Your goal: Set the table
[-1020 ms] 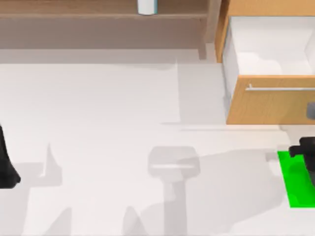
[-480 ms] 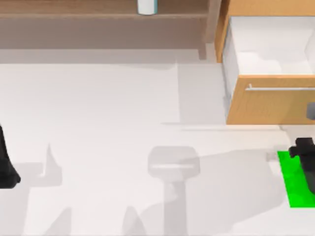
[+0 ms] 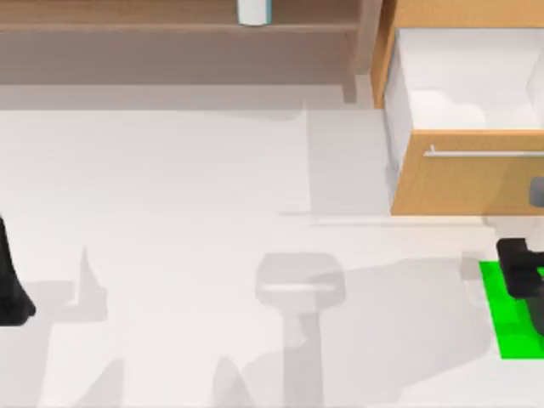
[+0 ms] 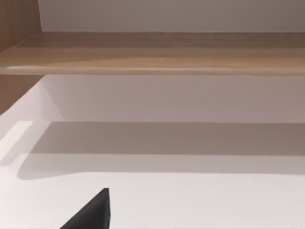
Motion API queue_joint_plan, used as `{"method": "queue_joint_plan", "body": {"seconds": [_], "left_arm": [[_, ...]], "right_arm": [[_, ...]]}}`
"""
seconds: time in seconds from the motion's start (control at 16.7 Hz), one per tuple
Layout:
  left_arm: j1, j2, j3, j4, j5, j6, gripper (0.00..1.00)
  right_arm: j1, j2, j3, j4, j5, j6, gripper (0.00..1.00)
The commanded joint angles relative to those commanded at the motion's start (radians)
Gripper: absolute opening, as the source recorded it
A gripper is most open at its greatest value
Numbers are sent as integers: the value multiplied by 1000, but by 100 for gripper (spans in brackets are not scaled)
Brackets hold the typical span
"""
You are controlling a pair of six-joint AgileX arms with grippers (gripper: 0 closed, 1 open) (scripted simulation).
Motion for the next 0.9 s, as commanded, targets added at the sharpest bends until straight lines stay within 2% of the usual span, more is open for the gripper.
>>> {"method": "queue_joint_plan", "body": {"seconds": [0.24,0.42,0.66,0.9], "left_arm": [[0,0,0,0,0,0,100],[0,0,0,0,0,0,100],[0,0,0,0,0,0,100],[0,0,0,0,0,0,100]], "right_arm": [[5,-4,-2,9,0,-5,100],[44,-29,-34,97,4,-54,100],[144,-71,-131,343,16,-197,100],[260,-100,-265,691,40,-408,100]]}}
